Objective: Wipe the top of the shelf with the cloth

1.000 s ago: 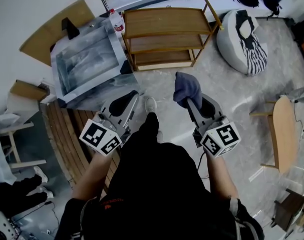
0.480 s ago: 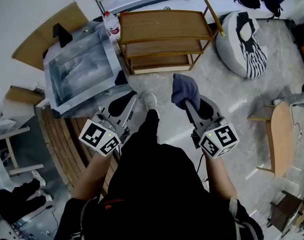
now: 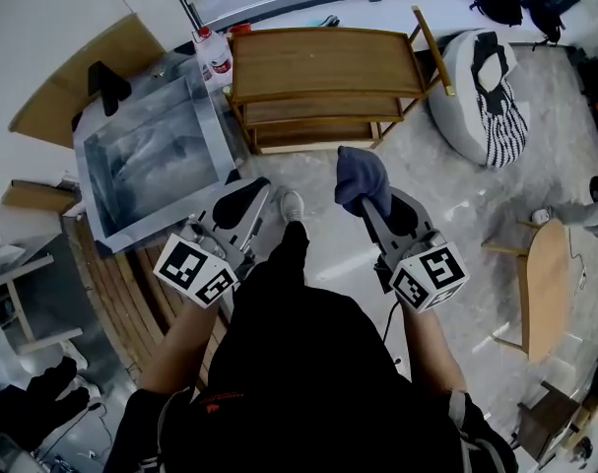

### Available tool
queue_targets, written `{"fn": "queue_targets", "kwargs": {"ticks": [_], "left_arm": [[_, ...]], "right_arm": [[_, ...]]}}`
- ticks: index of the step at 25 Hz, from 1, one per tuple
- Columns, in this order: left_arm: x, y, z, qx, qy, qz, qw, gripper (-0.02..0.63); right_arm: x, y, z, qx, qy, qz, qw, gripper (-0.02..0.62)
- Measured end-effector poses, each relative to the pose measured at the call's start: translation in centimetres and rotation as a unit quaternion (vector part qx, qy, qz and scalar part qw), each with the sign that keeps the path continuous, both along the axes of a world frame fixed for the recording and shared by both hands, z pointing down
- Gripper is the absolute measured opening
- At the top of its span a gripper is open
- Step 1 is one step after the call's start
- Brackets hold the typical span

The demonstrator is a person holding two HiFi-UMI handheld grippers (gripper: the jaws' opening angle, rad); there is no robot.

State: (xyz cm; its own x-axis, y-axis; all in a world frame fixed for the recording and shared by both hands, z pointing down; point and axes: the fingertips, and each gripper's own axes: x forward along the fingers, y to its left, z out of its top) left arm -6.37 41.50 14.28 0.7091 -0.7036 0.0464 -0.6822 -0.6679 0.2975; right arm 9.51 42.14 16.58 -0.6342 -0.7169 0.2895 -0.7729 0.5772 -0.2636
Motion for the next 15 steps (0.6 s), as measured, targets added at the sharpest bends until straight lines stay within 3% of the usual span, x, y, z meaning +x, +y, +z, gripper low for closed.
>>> {"fn": "queue_targets", "kwargs": {"ticks": [15], "left_arm": [[-1.7,-14.2,0.8,-0.024,-0.009,-0.004,0.9997,0.025]], "right_arm": [[-2.3,-15.8,1.0,-0.029,0.004,-0.017,0.999,0.097]]}}
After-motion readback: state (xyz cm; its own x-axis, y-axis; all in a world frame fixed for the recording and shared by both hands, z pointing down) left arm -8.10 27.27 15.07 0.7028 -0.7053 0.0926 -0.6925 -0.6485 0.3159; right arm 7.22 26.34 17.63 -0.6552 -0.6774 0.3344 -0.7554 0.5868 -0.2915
